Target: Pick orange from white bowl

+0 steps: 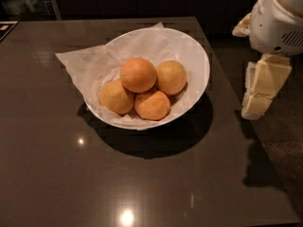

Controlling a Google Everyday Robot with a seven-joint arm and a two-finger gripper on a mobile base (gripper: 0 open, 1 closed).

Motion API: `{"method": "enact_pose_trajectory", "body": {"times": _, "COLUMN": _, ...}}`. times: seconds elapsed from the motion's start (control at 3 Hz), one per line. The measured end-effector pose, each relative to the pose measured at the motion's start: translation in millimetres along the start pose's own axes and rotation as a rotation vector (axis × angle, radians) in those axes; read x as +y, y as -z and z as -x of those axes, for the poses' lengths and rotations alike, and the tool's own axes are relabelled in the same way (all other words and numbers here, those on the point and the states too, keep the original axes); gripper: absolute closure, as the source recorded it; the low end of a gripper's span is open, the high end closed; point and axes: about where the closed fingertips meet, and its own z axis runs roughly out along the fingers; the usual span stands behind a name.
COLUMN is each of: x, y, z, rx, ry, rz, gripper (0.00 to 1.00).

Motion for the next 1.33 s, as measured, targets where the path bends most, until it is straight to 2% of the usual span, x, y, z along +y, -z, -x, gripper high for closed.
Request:
{"method": "enact_pose_trajectory", "body": {"times": 0.33, "x": -1.3, "y": 0.3, "z": 2.8, "rx": -0.001, "ry": 0.006, "rz": -0.005, "gripper": 0.00}}
{"method": "enact_pose_trajectory", "body": {"times": 0.67, "x": -6.9, "y": 5.1, "z": 35.5, "rx": -0.071, "ry": 0.062, "rz": -0.023, "gripper": 0.00}}
{"method": "enact_pose_trajectory", "body": {"times": 1.0, "x": -12.4, "y": 15.7, "z": 87.3, "rx": -0.084, "ry": 0.158, "rz": -0.037, "gripper": 0.00}}
{"method": "enact_pose_trajectory", "body": {"times": 1.33, "x": -16.3, "y": 11.4, "z": 138.0, "rx": -0.064, "ry": 0.282, "rz": -0.020, "gripper": 0.00}}
